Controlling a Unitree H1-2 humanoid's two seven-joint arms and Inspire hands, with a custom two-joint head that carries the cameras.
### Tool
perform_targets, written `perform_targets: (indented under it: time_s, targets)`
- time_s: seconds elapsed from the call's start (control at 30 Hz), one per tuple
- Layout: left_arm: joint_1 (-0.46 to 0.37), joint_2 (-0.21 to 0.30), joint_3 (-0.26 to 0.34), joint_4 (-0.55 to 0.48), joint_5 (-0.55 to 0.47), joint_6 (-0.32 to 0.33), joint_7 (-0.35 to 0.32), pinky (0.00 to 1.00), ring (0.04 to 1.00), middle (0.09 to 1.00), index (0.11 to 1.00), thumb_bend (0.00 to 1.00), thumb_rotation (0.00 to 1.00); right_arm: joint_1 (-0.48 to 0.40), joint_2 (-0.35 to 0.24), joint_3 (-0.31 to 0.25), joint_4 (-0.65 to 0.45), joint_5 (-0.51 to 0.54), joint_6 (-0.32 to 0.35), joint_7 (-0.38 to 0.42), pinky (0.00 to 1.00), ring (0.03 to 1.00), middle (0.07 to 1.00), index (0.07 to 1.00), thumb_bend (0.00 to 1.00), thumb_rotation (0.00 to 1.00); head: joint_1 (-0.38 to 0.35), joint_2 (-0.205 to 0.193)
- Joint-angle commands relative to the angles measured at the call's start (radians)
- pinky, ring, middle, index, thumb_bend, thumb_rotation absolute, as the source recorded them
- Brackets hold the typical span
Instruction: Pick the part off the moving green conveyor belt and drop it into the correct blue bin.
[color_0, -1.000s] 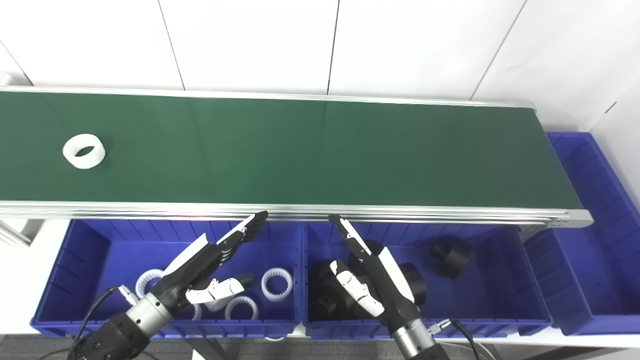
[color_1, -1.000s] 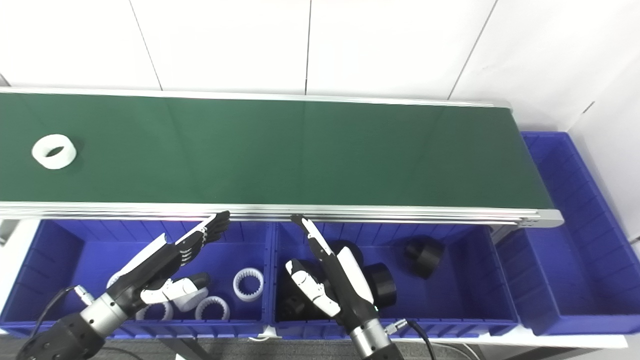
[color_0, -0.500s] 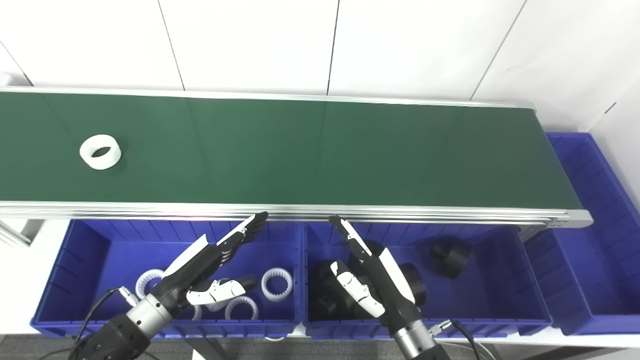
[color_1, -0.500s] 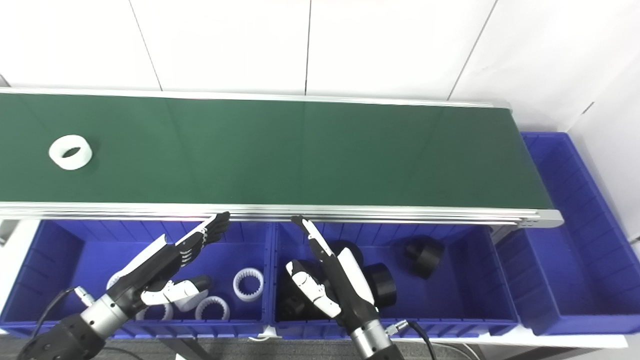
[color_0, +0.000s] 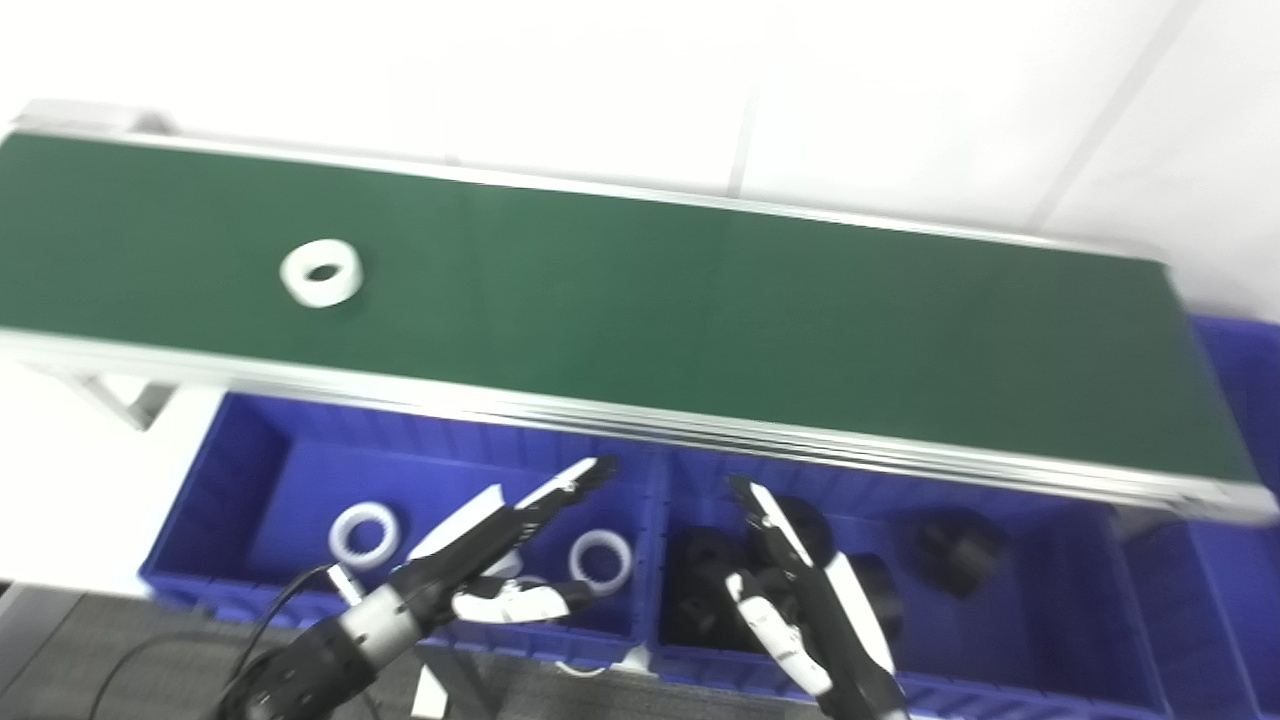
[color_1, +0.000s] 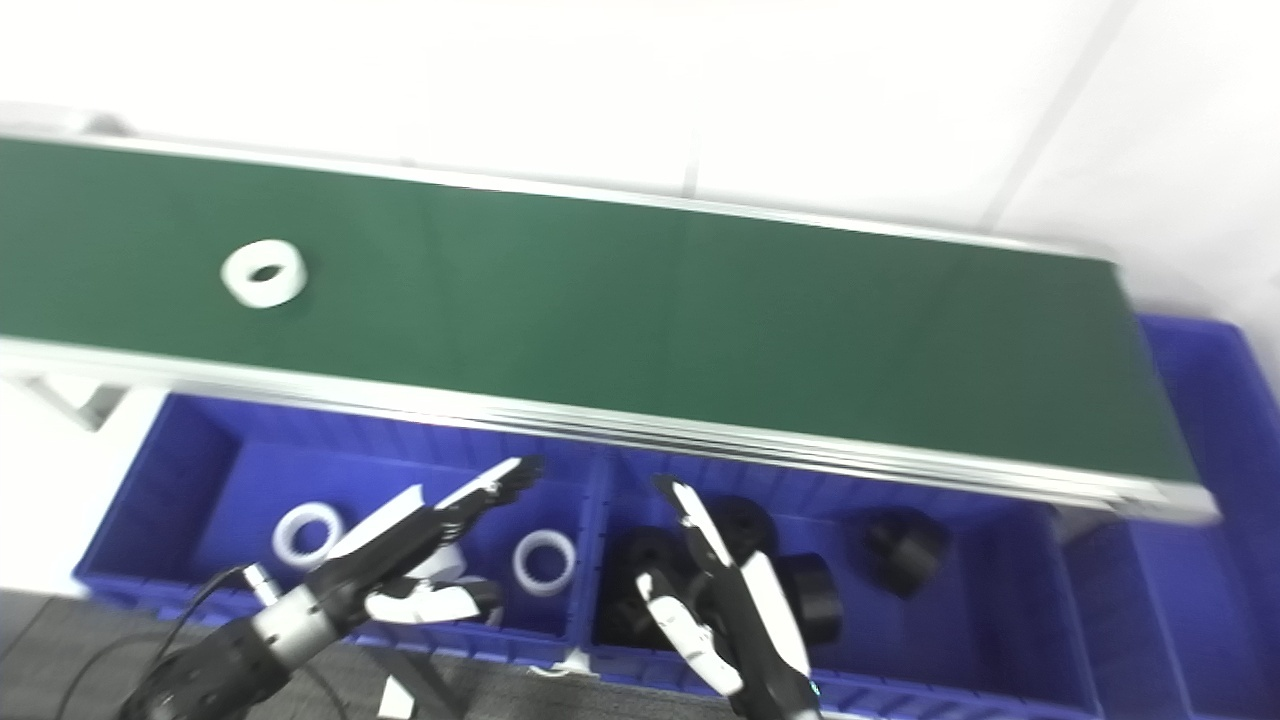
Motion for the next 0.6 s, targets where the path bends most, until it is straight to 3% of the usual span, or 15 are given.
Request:
perform_targets:
  time_s: [0.0,0.23,0.57]
  targets:
    - [-0.012,-0.003,0.000,0.016,0.011,-0.062,0.024,0.96,0.999,1.000,1.000,0.41,0.66,-0.001,-0.002,-0.005,0.005,0.017,-0.066,-0.011,0.93,0.967,0.987,0.967,0.37,0.93,0.011,-0.062]
    - [-0.033,-0.005,-0.013,0.064,0.023,-0.083,0.042,0.92,0.988,1.000,1.000,0.44,0.61,-0.025,-0.014,0.008,0.093,0.018,-0.093,-0.037,0.93,0.968,0.990,0.968,0.40,0.93,-0.021,-0.146]
    - [-0.059,0.005,-0.015,0.061,0.029,-0.083,0.048,0.91,0.982,1.000,1.000,0.46,0.59,-0.058,-0.032,0.040,0.117,0.024,-0.093,-0.079,0.91,0.957,0.982,0.958,0.41,0.88,-0.038,-0.142]
